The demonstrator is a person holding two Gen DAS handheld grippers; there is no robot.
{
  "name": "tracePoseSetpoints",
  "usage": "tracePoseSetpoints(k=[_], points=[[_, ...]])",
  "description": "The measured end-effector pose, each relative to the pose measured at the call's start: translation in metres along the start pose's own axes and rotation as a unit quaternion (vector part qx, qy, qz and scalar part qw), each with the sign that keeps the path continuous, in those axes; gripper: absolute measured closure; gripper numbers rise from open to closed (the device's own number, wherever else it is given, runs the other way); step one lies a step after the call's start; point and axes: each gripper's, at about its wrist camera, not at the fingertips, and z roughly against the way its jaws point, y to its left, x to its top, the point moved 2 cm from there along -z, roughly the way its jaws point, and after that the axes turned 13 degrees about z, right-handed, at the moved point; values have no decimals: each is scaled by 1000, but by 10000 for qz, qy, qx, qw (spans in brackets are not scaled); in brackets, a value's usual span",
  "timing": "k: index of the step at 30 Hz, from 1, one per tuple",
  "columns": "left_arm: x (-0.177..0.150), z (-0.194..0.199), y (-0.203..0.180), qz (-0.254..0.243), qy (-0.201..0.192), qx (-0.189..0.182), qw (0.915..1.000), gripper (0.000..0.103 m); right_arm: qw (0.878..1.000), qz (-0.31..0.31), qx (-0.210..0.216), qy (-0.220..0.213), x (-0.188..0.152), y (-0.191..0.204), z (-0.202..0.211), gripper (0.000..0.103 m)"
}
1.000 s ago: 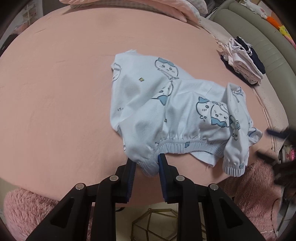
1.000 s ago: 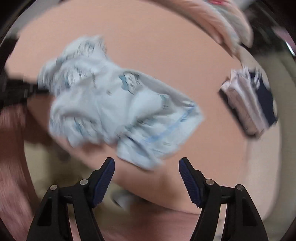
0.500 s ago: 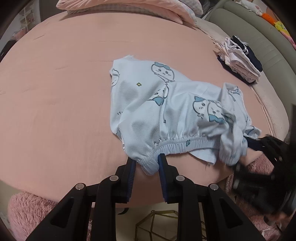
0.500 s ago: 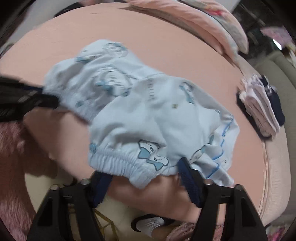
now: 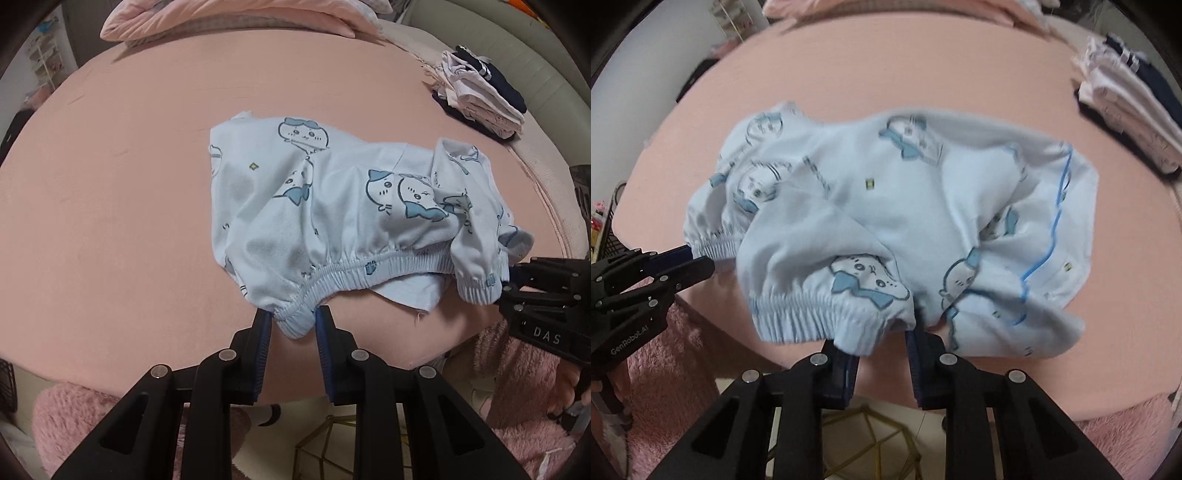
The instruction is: Fold clothes
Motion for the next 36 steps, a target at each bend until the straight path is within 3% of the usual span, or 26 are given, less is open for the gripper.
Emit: tracePoseSetpoints(k=[9,15,19,23,28,30,31,32,36], points=[[-9,3,4,-29,-34,-34,10000,81,9994,-85,-342,57,-5,5,6,82],[0,17,15,134,-379,-322,9987,81,9966,5,-478,-677,-6,3,40,82],[1,9,10,-16,-138,-431,9990,80,9945,21,-575,-876,-7,-4,56,82],[-13,-1,-4,-366,-22,-224,9991,68,9954,-135,-485,-812,-8,-8,44,82],[-7,-21,-1,-422,-14,108,9990,67,9963,34,-361,-785,2,-13,43,82],[-2,-22,1,-377,-61,163,9991,75,9964,229,-374,-723,9,-18,31,82],[1,-18,2,-337,-125,154,9992,87,9960,309,-397,-739,12,-15,33,82],[3,-11,3,-296,-252,145,9991,91,9953,369,-419,-791,14,-10,36,82],[9,29,15,-43,-852,72,9963,95,9931,643,-410,-890,22,7,45,81]])
